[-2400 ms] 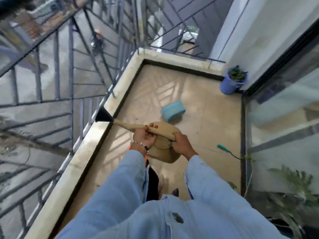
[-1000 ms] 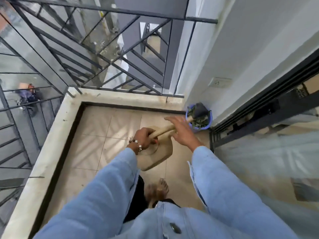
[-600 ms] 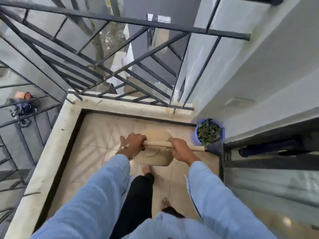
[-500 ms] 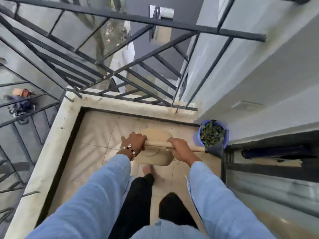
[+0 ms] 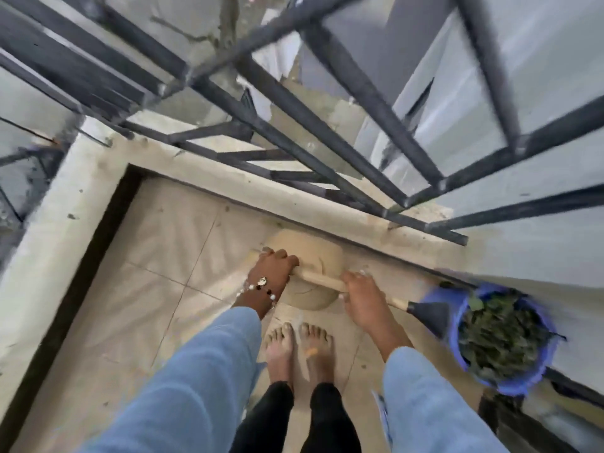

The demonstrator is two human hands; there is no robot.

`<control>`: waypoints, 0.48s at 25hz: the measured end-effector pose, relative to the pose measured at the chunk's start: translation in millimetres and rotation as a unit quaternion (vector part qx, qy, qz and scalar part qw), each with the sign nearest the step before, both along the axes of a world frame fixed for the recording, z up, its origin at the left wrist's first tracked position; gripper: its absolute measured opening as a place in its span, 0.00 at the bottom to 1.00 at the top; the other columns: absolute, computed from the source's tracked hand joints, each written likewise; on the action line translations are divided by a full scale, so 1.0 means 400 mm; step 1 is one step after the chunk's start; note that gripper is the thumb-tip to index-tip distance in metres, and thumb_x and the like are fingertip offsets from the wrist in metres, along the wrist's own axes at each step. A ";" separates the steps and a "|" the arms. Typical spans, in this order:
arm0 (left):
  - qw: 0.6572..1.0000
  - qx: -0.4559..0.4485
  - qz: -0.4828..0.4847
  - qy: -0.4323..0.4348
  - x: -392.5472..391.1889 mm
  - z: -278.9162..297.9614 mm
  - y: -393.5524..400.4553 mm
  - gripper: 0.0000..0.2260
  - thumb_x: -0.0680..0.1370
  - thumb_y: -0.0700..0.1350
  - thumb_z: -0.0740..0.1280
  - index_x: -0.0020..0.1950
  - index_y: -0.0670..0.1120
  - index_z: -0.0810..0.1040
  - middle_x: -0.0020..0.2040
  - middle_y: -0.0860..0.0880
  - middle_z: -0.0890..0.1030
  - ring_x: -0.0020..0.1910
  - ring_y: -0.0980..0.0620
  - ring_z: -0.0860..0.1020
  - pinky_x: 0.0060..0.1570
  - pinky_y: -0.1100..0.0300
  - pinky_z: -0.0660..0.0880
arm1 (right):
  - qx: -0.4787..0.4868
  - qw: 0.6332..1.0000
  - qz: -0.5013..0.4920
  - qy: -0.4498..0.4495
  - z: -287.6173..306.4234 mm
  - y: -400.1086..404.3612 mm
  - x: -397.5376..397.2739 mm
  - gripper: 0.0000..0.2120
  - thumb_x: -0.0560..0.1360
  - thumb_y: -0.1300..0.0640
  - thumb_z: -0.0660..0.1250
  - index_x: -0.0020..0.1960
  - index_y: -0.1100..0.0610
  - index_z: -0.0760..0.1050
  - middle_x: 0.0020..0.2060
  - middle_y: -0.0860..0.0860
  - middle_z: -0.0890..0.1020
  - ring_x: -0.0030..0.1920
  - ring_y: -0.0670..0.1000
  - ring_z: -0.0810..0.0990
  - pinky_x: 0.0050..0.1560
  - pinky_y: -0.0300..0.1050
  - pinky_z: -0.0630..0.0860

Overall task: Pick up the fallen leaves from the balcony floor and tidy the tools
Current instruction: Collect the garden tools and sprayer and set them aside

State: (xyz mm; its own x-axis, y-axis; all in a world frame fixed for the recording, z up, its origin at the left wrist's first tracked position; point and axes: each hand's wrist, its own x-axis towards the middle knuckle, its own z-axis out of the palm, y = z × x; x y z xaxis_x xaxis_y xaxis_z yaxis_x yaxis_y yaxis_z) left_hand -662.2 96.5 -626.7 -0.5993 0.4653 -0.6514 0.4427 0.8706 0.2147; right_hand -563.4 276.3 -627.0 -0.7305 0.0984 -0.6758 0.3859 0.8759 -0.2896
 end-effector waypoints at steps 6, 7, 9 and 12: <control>0.997 0.070 0.032 0.022 -0.071 -0.271 0.037 0.19 0.78 0.37 0.58 0.67 0.47 0.75 0.58 0.43 0.77 0.61 0.39 0.72 0.58 0.53 0.69 | -0.010 1.000 -0.001 0.026 -0.272 0.038 -0.051 0.13 0.76 0.61 0.64 0.61 0.56 0.73 0.53 0.57 0.78 0.55 0.58 0.73 0.52 0.53 0.75; 0.993 0.101 0.042 0.036 -0.070 -0.290 0.039 0.19 0.76 0.37 0.57 0.65 0.45 0.77 0.55 0.41 0.78 0.59 0.38 0.73 0.56 0.52 0.70 | -0.002 0.999 -0.006 0.031 -0.288 0.039 -0.051 0.14 0.76 0.61 0.63 0.62 0.56 0.73 0.53 0.57 0.78 0.54 0.58 0.73 0.52 0.53 0.75; 0.986 0.150 0.066 0.041 -0.068 -0.311 0.040 0.17 0.75 0.35 0.58 0.60 0.42 0.80 0.52 0.39 0.79 0.55 0.37 0.75 0.54 0.51 0.72 | 0.017 0.999 -0.010 0.045 -0.311 0.041 -0.049 0.15 0.76 0.62 0.63 0.62 0.57 0.73 0.52 0.57 0.78 0.54 0.57 0.74 0.52 0.51 0.75; 0.980 0.184 0.077 0.027 -0.051 -0.289 0.034 0.17 0.71 0.31 0.60 0.56 0.38 0.80 0.53 0.38 0.80 0.53 0.39 0.78 0.52 0.54 0.73 | 0.038 0.998 0.010 0.051 -0.311 0.044 -0.038 0.17 0.76 0.65 0.63 0.64 0.57 0.72 0.53 0.57 0.78 0.55 0.57 0.73 0.52 0.49 0.73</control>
